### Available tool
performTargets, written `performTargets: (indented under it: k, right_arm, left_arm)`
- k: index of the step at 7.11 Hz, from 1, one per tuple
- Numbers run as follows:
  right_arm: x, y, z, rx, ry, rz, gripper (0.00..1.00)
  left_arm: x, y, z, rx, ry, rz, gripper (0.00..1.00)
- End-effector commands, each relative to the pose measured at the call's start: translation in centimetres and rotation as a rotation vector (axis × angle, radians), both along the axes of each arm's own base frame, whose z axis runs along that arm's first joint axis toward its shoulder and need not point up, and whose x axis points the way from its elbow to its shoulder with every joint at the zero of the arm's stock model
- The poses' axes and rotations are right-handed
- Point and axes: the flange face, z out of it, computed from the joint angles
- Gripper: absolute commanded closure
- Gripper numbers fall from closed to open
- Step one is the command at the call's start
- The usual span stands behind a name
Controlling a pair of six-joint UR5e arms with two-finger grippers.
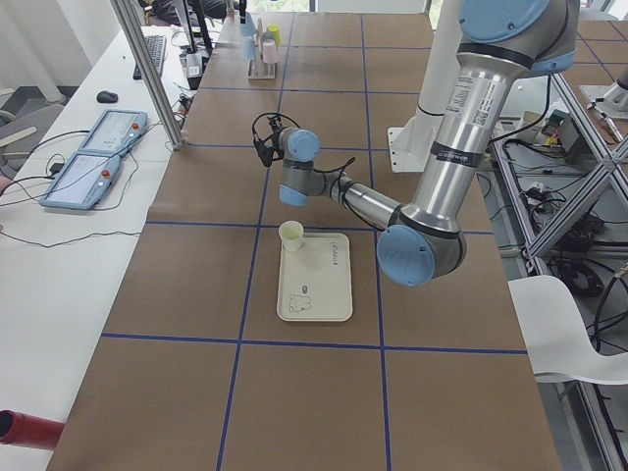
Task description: Transfer IKEA cup to right arm and place on rack
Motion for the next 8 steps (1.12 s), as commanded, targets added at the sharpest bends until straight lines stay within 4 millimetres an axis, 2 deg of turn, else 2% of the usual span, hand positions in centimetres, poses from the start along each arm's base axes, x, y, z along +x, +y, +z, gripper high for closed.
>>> performTargets:
  k: [1,3,6,8]
  right_arm:
    - [-0.5,-0.2,0.6,-0.008,0.014,-0.002,0.79]
    - [-1.5,-0.1,0.7,-0.007,0.023,-0.013,0.79]
    - [-1.5,-0.2,1.0,-0.002,0.058,-0.003,0.79]
    - [-2.1,-0.2,1.2,0.001,0.076,-0.004,0.79]
  left_arm:
    - [0.0,0.0,0.1,-0.001,-0.001,0.0,0.0]
    - [0.1,0.1,-0.1,0.001,0.001,0.003,0.0]
    - [0.1,0.2,-0.2,0.003,0.003,0.003,0.0]
    - [-0.2,0.5,-1.1,0.018,0.017,0.003,0.0]
